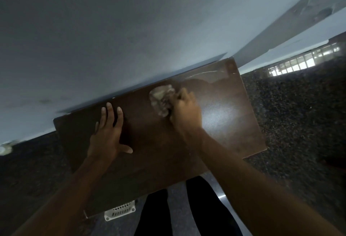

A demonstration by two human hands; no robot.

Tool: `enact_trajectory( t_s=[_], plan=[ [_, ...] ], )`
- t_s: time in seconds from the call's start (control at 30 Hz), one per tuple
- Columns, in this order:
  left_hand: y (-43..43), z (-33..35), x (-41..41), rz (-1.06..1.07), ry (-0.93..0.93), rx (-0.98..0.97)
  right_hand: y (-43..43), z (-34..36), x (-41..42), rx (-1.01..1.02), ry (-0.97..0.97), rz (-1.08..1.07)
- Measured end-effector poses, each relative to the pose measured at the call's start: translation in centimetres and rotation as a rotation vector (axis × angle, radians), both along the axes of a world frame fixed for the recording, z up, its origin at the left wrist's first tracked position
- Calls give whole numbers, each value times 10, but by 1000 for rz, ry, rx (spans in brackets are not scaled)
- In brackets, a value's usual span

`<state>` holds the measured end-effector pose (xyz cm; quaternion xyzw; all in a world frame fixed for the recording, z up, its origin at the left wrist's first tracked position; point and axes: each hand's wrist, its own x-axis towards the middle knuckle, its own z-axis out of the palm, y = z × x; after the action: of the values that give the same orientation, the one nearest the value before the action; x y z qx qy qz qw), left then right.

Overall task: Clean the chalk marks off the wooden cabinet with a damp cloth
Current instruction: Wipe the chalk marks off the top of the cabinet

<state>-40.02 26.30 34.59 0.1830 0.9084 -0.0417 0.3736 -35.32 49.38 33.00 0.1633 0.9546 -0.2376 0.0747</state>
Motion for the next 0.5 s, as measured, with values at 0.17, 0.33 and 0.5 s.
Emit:
enact_trajectory(
  t_s=[0.17, 0.33, 0.5],
  plan=[
    [11, 7, 2, 7, -8, -38, 17, -1, 50, -23, -94, 311],
    [11, 4, 1, 11, -11, -30, 77, -5, 43, 67, -52, 150],
    [10, 3, 1, 14, -24, -26, 64, -4, -19, 97, -25, -254]
  ],
)
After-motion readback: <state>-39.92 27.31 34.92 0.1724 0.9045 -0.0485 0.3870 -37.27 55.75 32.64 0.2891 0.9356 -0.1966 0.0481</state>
